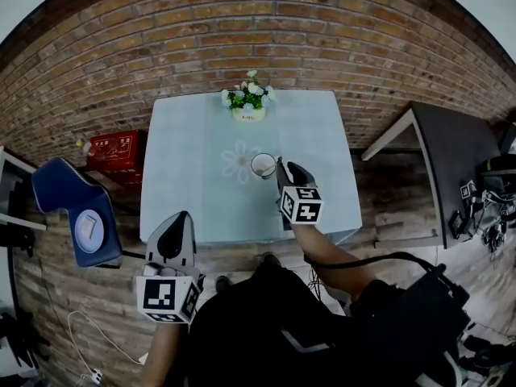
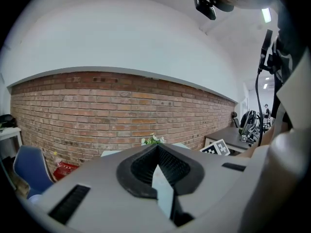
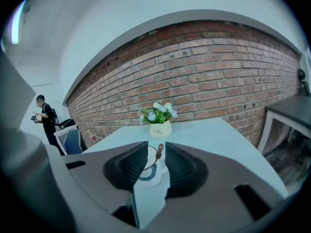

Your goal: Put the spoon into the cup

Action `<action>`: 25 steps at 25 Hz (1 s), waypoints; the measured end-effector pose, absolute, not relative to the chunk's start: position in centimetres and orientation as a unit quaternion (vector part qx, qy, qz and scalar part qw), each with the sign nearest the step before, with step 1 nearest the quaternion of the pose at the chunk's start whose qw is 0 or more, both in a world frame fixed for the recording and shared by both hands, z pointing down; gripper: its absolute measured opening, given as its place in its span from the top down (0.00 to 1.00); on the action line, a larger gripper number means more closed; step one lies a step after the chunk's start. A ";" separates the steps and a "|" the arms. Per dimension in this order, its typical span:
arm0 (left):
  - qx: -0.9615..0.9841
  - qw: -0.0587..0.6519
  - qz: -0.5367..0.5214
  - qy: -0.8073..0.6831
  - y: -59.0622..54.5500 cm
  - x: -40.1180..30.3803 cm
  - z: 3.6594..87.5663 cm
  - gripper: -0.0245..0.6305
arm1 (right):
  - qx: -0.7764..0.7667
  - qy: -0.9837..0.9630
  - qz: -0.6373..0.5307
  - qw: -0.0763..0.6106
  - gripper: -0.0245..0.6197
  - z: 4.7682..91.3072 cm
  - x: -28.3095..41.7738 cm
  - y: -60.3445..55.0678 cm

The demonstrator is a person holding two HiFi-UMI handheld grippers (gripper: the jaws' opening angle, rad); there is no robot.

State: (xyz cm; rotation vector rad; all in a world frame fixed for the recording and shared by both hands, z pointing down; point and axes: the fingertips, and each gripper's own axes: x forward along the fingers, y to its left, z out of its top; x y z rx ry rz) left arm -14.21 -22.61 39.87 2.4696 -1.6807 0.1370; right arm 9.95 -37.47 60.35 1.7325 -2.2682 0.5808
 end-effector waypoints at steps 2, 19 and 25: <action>0.829 0.081 0.040 -0.551 -22.7 -13.9 40.0 0.95 | 0.589 -0.777 0.188 0.115 0.78 58.8 9.9 -37.0; 0.875 0.070 -0.003 -0.479 -24.1 -11.4 38.2 0.95 | 0.590 -0.792 0.144 0.055 0.91 44.2 12.2 -30.1; 0.881 0.068 -0.011 -0.467 -24.4 -11.5 37.9 0.95 | 0.587 -0.799 0.117 0.054 0.92 41.2 11.6 -28.1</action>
